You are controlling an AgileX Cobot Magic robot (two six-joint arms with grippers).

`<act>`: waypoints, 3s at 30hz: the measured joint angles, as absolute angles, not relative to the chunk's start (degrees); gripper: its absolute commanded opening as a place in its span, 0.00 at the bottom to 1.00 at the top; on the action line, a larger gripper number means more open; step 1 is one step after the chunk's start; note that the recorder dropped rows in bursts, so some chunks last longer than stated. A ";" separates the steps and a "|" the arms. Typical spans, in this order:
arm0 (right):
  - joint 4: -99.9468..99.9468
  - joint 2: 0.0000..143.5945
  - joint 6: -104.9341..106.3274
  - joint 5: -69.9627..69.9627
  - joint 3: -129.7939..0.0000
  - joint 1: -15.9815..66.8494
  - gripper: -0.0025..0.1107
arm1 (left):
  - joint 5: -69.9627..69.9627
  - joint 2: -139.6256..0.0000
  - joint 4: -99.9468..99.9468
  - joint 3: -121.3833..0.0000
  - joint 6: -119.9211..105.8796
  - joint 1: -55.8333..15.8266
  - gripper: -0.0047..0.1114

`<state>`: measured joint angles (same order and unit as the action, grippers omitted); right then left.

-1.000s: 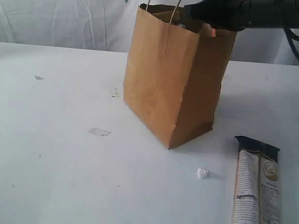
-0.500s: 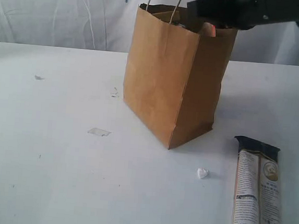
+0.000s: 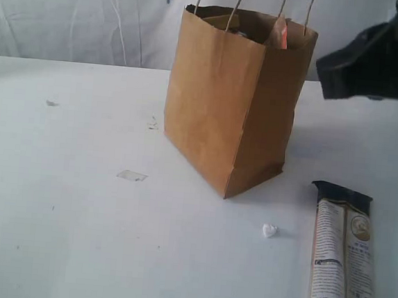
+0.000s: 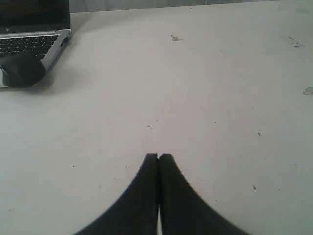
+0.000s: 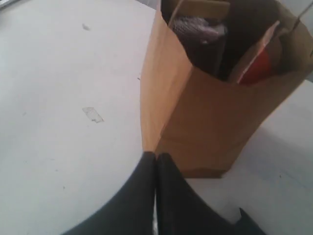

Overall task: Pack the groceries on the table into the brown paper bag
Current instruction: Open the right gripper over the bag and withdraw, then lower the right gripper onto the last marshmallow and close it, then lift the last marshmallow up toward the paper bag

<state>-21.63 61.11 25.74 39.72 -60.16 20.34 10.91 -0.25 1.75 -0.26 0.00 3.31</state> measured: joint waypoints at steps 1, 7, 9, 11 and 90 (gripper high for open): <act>-20.95 60.45 25.05 39.72 -58.81 20.34 0.02 | 10.91 -0.25 1.75 -0.26 0.00 3.31 0.04; -20.38 60.41 24.01 36.73 -51.09 20.34 0.02 | 10.91 -0.25 1.75 -0.26 0.00 3.31 0.04; -20.61 61.51 24.01 35.01 -48.93 20.34 0.02 | 10.91 -0.25 1.75 -0.26 0.00 3.31 0.04; -20.84 63.24 24.44 33.75 -47.21 20.60 0.02 | 10.91 -0.25 1.75 -0.26 0.00 3.31 0.04; -45.45 95.36 51.30 50.10 -58.65 38.50 0.03 | 10.91 -0.25 1.75 -0.26 0.00 3.31 0.04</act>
